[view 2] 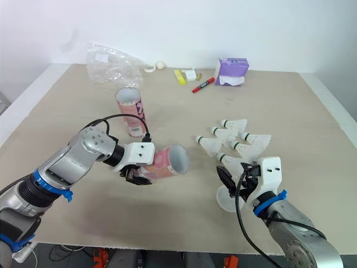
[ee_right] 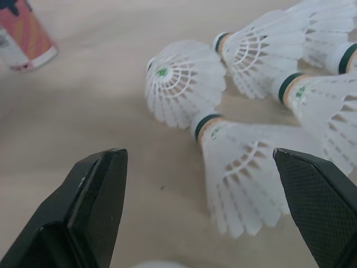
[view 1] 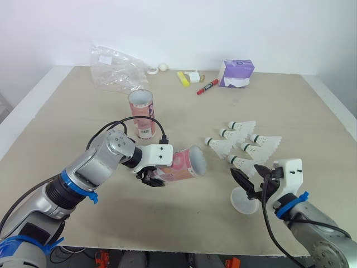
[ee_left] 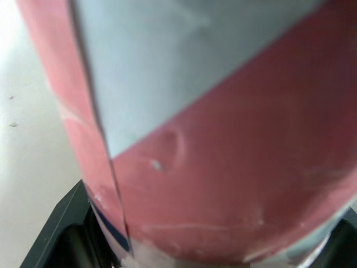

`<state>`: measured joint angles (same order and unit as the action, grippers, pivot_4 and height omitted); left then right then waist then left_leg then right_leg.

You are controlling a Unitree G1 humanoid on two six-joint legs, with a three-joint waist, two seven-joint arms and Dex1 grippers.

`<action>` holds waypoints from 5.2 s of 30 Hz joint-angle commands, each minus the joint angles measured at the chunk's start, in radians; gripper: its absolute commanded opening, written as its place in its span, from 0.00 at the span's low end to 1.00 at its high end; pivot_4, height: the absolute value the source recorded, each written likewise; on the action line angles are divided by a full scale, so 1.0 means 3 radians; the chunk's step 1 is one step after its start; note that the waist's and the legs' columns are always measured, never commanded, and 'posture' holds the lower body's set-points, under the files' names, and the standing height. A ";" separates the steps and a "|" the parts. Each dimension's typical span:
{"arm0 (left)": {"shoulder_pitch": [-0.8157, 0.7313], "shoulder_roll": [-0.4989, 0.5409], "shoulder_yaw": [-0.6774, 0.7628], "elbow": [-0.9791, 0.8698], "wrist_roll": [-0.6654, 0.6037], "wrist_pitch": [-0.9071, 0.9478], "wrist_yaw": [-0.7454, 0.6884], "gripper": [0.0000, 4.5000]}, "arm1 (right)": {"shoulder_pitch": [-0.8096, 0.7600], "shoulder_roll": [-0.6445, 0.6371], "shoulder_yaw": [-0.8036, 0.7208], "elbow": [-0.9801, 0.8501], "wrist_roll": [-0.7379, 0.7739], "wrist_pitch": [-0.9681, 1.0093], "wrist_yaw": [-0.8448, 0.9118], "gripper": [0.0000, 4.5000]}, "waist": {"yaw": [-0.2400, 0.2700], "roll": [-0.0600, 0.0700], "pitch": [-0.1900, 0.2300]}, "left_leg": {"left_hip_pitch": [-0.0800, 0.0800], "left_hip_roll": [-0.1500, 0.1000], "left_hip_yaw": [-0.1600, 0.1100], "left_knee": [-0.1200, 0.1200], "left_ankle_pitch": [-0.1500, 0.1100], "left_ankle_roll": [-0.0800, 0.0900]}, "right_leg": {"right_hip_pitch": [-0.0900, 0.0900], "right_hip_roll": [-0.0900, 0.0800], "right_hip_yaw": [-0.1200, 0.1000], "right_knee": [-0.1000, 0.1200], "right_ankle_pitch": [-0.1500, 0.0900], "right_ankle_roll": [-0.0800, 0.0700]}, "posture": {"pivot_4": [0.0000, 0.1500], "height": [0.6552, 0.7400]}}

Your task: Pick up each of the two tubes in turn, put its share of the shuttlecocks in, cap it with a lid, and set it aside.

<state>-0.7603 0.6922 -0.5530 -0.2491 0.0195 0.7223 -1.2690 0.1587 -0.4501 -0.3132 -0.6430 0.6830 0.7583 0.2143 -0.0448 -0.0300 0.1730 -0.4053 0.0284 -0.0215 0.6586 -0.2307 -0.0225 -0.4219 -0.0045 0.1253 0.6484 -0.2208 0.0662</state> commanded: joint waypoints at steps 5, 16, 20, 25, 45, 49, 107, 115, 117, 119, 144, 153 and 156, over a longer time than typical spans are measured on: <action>0.0036 -0.0033 -0.0031 -0.0090 -0.0010 0.0051 0.0055 0.71 | -0.0149 0.0047 0.0054 0.0136 0.0000 0.0052 -0.0010 0.88 | 0.0001 0.0001 0.0000 | -0.0001 -0.0001 0.0000 0.0000 0.0000 0.0000 | 0.0000 -0.0001 0.0000 0.0000 0.0000 0.0000 | 1.00 1.00; 0.0036 -0.0079 -0.0032 -0.0074 -0.0014 0.0057 0.0106 0.71 | -0.0235 0.0041 0.0102 0.0289 -0.0066 0.0034 0.0036 0.01 | 0.0002 0.0002 0.0000 | 0.0000 -0.0004 -0.0001 0.0000 0.0001 0.0001 | 0.0003 -0.0002 0.0001 0.0000 -0.0001 0.0002 | 1.00 1.00; 0.0038 -0.0085 -0.0033 -0.0057 -0.0007 0.0046 0.0120 0.71 | -0.0243 -0.0003 0.0122 0.0277 -0.0112 -0.0062 0.0151 0.01 | 0.0002 0.0001 0.0000 | 0.0000 -0.0004 -0.0002 0.0001 0.0001 0.0002 | 0.0004 -0.0002 0.0001 0.0000 0.0000 0.0003 | 1.00 1.00; 0.0027 -0.0096 -0.0032 0.0018 0.0000 0.0003 0.0127 0.71 | -0.0159 -0.0241 -0.0042 -0.0106 0.0049 -0.0060 0.0413 0.01 | 0.0004 0.0006 0.0001 | -0.0001 -0.0006 -0.0002 0.0001 0.0001 0.0002 | 0.0004 -0.0003 0.0002 0.0000 -0.0001 0.0004 | 1.00 1.00; -0.0009 -0.0142 -0.0069 0.0119 -0.0004 0.0134 0.0068 0.71 | -0.1035 -0.1858 0.0474 -0.0485 -0.0648 -0.1177 0.2169 0.01 | 0.0002 0.0016 0.0002 | 0.0006 -0.0022 -0.0029 0.0020 0.0003 0.0005 | 0.0035 -0.0005 -0.0001 -0.0007 -0.0009 0.0013 | 1.00 1.00; 0.0010 -0.0130 -0.0059 0.0086 -0.0003 0.0164 0.0088 0.71 | -0.1187 -0.1857 0.0674 -0.0434 -0.0701 -0.1203 0.2292 0.01 | 0.0003 0.0016 0.0002 | 0.0006 -0.0023 -0.0027 0.0020 0.0002 0.0004 | 0.0034 -0.0006 0.0001 -0.0007 -0.0011 0.0014 | 1.00 1.00; 0.0083 -0.0088 -0.0064 -0.0075 -0.0001 0.0300 0.0214 0.71 | -0.1552 0.0510 0.0493 0.1349 -0.0367 0.0059 0.0010 0.88 | -0.0012 0.0017 0.0000 | 0.0008 -0.0022 -0.0032 0.0010 0.0002 0.0004 | 0.0034 -0.0003 0.0000 -0.0006 -0.0013 0.0010 | 1.00 1.00; 0.0097 -0.0084 -0.0057 -0.0077 -0.0001 0.0303 0.0253 0.71 | -0.1640 0.0529 0.0528 0.1486 -0.0427 0.0057 0.0077 0.09 | -0.0013 0.0018 0.0000 | 0.0008 -0.0022 -0.0033 0.0010 0.0003 0.0004 | 0.0034 -0.0003 0.0000 -0.0006 -0.0012 0.0010 | 1.00 1.00; 0.0098 -0.0086 -0.0060 -0.0074 -0.0001 0.0301 0.0256 0.71 | -0.1623 0.0511 0.0563 0.1460 -0.0446 0.0055 0.0122 0.01 | -0.0013 0.0018 0.0000 | 0.0008 -0.0022 -0.0033 0.0010 0.0002 0.0004 | 0.0034 -0.0003 0.0000 -0.0006 -0.0012 0.0010 | 1.00 1.00; 0.0098 -0.0088 -0.0062 -0.0068 -0.0001 0.0297 0.0258 0.71 | -0.1610 0.0512 0.0570 0.1423 -0.0448 0.0043 0.0154 0.01 | -0.0013 0.0018 0.0000 | 0.0008 -0.0022 -0.0033 0.0010 0.0002 0.0004 | 0.0034 -0.0003 0.0000 -0.0006 -0.0012 0.0010 | 1.00 1.00; 0.0042 -0.0140 -0.0092 0.0121 0.0022 0.0145 0.0228 0.71 | -0.0963 -0.1577 0.0409 -0.0179 -0.0939 -0.1904 0.2575 0.01 | -0.0002 0.0025 0.0007 | 0.0014 -0.0028 -0.0035 0.0012 0.0003 0.0004 | 0.0043 -0.0006 0.0001 -0.0009 -0.0017 0.0015 | 1.00 1.00; 0.0052 -0.0148 -0.0088 0.0092 0.0020 0.0185 0.0238 0.71 | -0.1189 -0.1474 0.0986 -0.0045 -0.1344 -0.2122 0.2560 0.21 | 0.0002 0.0025 0.0007 | 0.0011 -0.0032 -0.0035 0.0017 0.0003 0.0004 | 0.0043 -0.0008 0.0003 -0.0009 -0.0017 0.0016 | 1.00 1.00; 0.0058 -0.0131 -0.0081 0.0076 0.0013 0.0196 0.0230 0.71 | -0.1226 -0.1451 0.0984 -0.0052 -0.1300 -0.2100 0.2548 0.47 | 0.0002 0.0025 0.0007 | 0.0010 -0.0032 -0.0035 0.0017 0.0003 0.0004 | 0.0043 -0.0008 0.0003 -0.0009 -0.0017 0.0016 | 1.00 1.00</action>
<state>-0.7533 0.6502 -0.5562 -0.2402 0.0144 0.7650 -1.2096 -0.2042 -0.8892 -0.0155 -0.6386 0.2789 0.1372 0.9742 -0.0442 -0.0225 0.1751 -0.4022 0.0191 -0.0323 0.6635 -0.2299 -0.0213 -0.4089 -0.0069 0.1259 0.6456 -0.2258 0.0708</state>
